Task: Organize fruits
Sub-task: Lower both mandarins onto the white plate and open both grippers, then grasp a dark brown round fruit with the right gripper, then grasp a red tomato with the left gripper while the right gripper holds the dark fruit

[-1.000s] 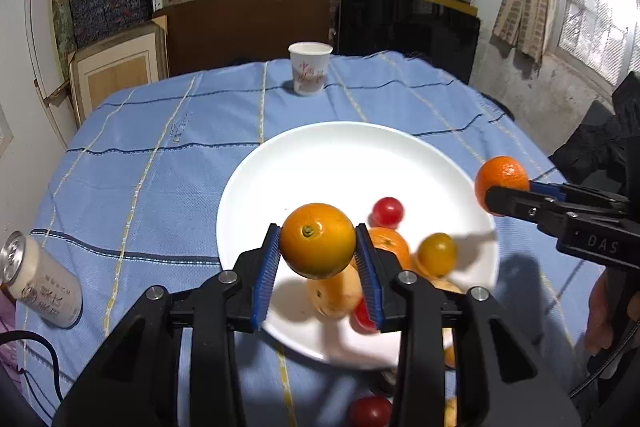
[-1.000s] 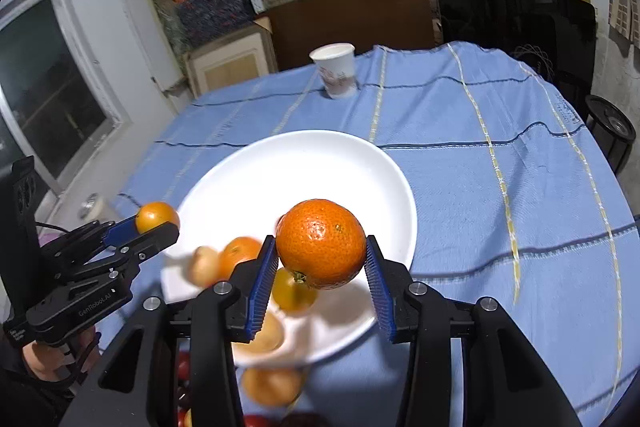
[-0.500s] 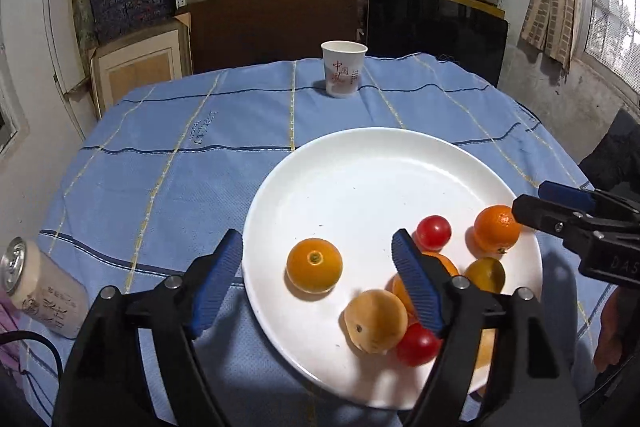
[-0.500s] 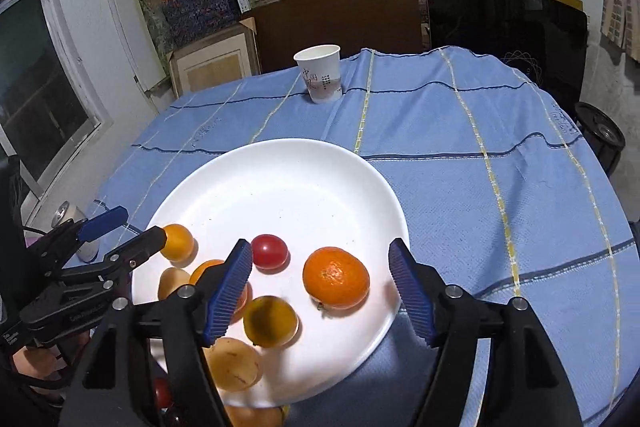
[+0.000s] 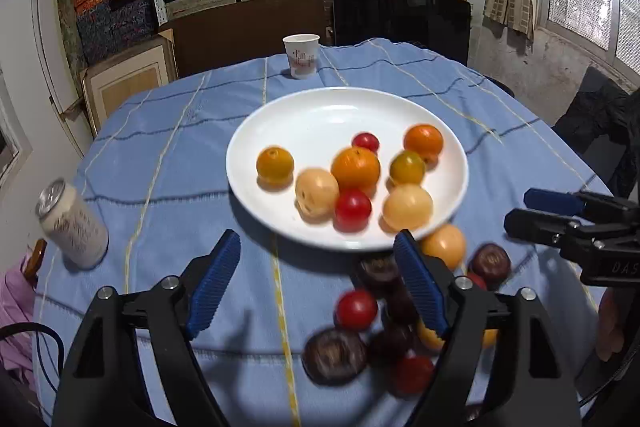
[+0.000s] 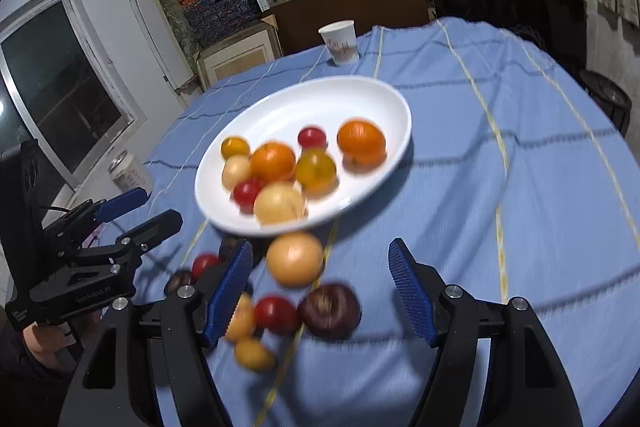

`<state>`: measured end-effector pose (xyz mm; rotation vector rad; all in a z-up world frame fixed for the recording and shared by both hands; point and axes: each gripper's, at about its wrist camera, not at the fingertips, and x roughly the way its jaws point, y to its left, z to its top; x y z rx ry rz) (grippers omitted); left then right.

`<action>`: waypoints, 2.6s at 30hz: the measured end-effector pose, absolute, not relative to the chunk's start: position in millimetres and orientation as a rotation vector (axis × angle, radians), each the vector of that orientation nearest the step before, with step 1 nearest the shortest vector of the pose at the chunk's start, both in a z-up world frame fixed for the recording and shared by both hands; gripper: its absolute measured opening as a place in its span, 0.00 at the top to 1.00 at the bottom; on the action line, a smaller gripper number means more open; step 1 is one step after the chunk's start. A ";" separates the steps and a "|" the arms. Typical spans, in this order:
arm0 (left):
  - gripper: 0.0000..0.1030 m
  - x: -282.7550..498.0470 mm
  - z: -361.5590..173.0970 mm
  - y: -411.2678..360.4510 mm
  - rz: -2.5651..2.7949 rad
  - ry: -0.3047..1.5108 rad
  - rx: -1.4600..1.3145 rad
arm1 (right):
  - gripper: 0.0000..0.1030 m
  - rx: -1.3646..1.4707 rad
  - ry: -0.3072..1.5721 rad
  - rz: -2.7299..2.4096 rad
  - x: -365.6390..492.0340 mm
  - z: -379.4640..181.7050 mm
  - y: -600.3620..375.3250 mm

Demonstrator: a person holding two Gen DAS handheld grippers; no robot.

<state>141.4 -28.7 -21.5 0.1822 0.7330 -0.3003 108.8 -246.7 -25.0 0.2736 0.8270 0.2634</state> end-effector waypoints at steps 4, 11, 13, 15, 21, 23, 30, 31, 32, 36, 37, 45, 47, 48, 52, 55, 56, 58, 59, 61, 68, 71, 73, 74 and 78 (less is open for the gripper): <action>0.21 107.9 -36.0 -24.2 -0.283 0.726 0.214 | 0.31 0.311 0.872 0.309 75.0 -47.5 -242.8; 0.21 95.5 -57.6 9.1 -0.220 0.768 0.143 | 0.31 0.130 0.860 0.409 32.0 -42.9 -206.1; 0.21 97.0 -56.3 24.2 -0.208 0.768 0.066 | 0.31 0.071 0.866 0.459 21.4 -42.4 -189.6; 0.20 100.7 -58.5 30.7 -0.207 0.787 0.034 | 0.31 0.021 0.871 0.489 14.9 -42.4 -176.3; 0.20 106.7 -63.3 36.0 -0.192 0.822 0.009 | 0.32 -0.086 0.872 0.507 6.3 -43.6 -144.4; 0.20 108.0 -63.0 35.1 -0.192 0.823 0.011 | 0.35 -0.114 0.897 0.503 7.4 -49.3 -135.5; 0.20 112.4 -64.9 37.0 -0.202 0.837 -0.008 | 0.58 -0.100 0.885 0.517 7.7 -55.9 -135.7; 0.20 112.3 -65.0 37.6 -0.203 0.836 -0.009 | 0.58 -0.083 0.885 0.518 8.3 -55.6 -138.3; 0.20 112.5 -64.9 37.3 -0.203 0.835 -0.009 | 0.58 -0.078 0.882 0.510 8.0 -55.1 -139.8; 0.20 112.4 -65.1 37.1 -0.205 0.833 -0.011 | 0.58 -0.066 0.859 0.461 7.2 -48.2 -154.3; 0.20 112.0 -65.0 36.7 -0.206 0.831 -0.009 | 0.58 -0.061 0.850 0.447 7.6 -45.2 -159.9; 0.20 69.2 -57.9 -12.1 -0.322 0.758 0.203 | 0.58 0.076 0.884 0.354 33.4 -54.3 -212.8; 0.22 62.1 -59.8 -26.2 -0.344 0.754 0.245 | 0.58 0.125 0.884 0.367 35.4 -55.3 -219.8; 0.26 61.0 -61.9 -33.5 -0.356 0.763 0.264 | 0.58 0.128 0.887 0.369 35.3 -56.1 -220.0; 0.51 70.2 -74.1 -46.8 -0.399 0.858 0.253 | 0.58 0.100 0.867 0.381 31.7 -54.5 -215.2; 0.52 72.7 -76.5 -50.0 -0.405 0.878 0.236 | 0.58 0.107 0.861 0.385 30.8 -54.0 -217.2; 0.52 72.8 -77.0 -50.5 -0.405 0.878 0.237 | 0.58 0.112 0.862 0.385 30.9 -53.7 -218.3; 0.52 72.8 -77.5 -51.9 -0.403 0.880 0.238 | 0.58 0.115 0.864 0.388 30.3 -53.2 -219.3; 0.52 71.9 -78.4 -51.8 -0.402 0.881 0.237 | 0.58 0.115 0.864 0.388 30.5 -53.2 -219.3; 0.52 72.1 -79.5 -53.4 -0.399 0.882 0.237 | 0.58 0.116 0.865 0.391 28.8 -52.8 -220.2; 0.38 73.7 -77.6 -61.1 -0.394 0.868 0.235 | 0.57 0.115 0.868 0.390 30.6 -53.5 -219.2; 0.38 74.8 -78.7 -61.7 -0.395 0.878 0.237 | 0.57 0.115 0.869 0.389 30.7 -53.7 -219.1; 0.38 75.4 -79.1 -62.1 -0.398 0.882 0.235 | 0.57 0.114 0.870 0.390 30.5 -53.9 -218.8; 0.38 75.2 -79.1 -62.0 -0.400 0.882 0.234 | 0.57 0.114 0.870 0.390 30.5 -53.9 -218.8; 0.45 75.2 -79.7 -64.9 -0.416 0.883 0.244 | 0.57 0.116 0.869 0.390 30.4 -53.8 -218.9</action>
